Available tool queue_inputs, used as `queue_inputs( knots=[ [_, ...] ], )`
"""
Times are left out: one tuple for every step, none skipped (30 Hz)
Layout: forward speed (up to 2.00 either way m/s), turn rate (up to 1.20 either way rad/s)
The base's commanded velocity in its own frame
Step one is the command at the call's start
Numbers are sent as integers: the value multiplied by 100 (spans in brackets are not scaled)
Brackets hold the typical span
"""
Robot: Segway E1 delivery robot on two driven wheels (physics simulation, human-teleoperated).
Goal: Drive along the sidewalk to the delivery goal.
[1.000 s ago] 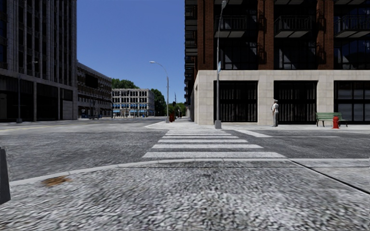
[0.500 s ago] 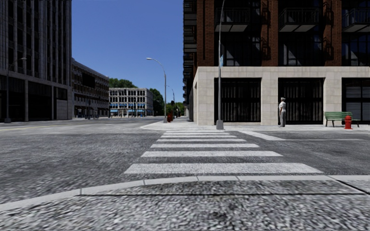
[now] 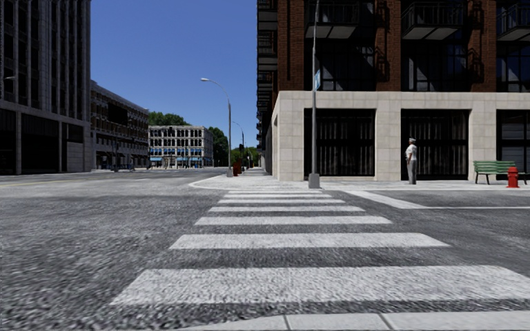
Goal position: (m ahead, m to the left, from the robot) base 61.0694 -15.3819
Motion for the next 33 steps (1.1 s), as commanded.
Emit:
queue_inputs(
  knots=[
    [200,0],
    [200,0],
    [200,0],
    [200,0],
    [199,0],
    [173,0],
    [143,0],
    [126,0],
    [126,0],
    [119,0],
    [118,0],
    [117,0],
    [117,0],
    [117,0],
    [117,0],
    [117,0],
    [117,0],
    [118,0],
    [118,0],
    [123,0],
    [125,0],
    [125,0],
    [126,0],
    [126,0],
    [126,0],
    [129,0],
    [131,0],
    [132,0],
    [132,0],
    [134,0],
    [134,0],
    [135,0],
    [140,0]
  ],
)
